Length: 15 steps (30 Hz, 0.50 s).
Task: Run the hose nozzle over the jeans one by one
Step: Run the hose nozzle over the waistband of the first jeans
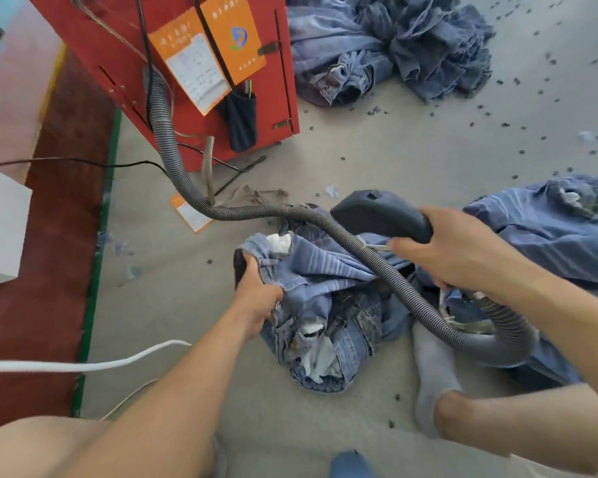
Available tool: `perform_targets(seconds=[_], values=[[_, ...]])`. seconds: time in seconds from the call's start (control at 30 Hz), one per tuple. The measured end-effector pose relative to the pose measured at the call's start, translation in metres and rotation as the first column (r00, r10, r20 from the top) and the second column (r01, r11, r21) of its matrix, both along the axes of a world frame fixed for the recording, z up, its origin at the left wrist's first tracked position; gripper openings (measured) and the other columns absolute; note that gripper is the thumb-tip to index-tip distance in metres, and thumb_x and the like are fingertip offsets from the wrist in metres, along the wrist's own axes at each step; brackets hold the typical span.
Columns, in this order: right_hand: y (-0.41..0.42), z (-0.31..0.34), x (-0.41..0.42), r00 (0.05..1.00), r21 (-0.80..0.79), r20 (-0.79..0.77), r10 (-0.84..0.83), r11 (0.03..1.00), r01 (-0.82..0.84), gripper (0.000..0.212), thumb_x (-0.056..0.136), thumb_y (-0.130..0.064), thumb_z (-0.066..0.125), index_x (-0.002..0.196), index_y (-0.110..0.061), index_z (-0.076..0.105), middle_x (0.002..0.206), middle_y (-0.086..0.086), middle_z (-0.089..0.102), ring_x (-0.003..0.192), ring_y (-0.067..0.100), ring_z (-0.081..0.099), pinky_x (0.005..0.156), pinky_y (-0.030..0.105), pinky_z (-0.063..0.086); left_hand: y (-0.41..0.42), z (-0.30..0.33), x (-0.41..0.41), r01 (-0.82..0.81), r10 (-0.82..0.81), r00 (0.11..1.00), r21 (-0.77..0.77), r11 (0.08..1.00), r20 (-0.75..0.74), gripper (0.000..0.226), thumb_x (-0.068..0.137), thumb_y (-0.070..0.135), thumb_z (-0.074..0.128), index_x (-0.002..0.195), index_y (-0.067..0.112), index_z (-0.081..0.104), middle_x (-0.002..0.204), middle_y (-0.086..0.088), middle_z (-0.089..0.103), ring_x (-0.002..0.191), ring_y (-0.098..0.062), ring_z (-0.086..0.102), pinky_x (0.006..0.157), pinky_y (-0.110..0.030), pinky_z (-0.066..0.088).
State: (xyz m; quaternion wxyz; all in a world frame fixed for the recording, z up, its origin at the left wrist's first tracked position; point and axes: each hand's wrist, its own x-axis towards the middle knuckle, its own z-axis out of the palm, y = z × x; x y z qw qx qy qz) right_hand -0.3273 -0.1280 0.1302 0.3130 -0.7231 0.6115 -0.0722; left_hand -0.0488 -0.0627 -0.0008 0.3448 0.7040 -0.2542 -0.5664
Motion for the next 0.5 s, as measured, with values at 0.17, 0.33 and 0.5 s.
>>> perform_targets(seconds=[0.17, 0.33, 0.5], values=[[0.005, -0.013, 0.006, 0.987, -0.021, -0.112, 0.114, 0.993, -0.117, 0.026, 0.086, -0.053, 0.063, 0.092, -0.028, 0.057, 0.068, -0.008, 0.062, 0.052, 0.002, 0.059, 0.049, 0.025, 0.037, 0.005, -0.033, 0.006, -0.273, 0.348, 0.905, 0.292, 0.916, -0.244, 0.075, 0.083, -0.016, 0.066, 0.151, 0.0, 0.038, 0.143, -0.021, 0.057, 0.113, -0.032, 0.066, 0.09, -0.044, 0.06], [0.005, -0.013, 0.008, 0.984, -0.005, -0.115, 0.135, 0.991, -0.137, 0.027, 0.086, -0.056, 0.062, 0.095, -0.031, 0.058, 0.071, -0.009, 0.064, 0.057, 0.002, 0.058, 0.051, 0.026, 0.039, 0.017, -0.027, -0.002, -0.128, 0.195, 0.939, 0.24, 0.962, -0.282, 0.033, 0.083, -0.009, 0.075, 0.114, 0.002, 0.069, 0.106, -0.017, 0.077, 0.09, -0.025, 0.076, 0.072, -0.033, 0.061], [0.004, 0.001, 0.006, 0.99, 0.018, -0.078, 0.12, 0.993, -0.119, 0.022, 0.089, -0.049, 0.065, 0.091, -0.029, 0.058, 0.059, -0.011, 0.064, 0.051, -0.01, 0.058, 0.047, 0.026, 0.038, 0.015, 0.002, 0.0, -0.041, 0.057, 0.91, 0.048, 0.998, -0.41, 0.034, 0.094, 0.008, 0.071, 0.125, 0.015, 0.06, 0.097, -0.005, 0.077, 0.078, -0.017, 0.073, 0.062, -0.035, 0.059]])
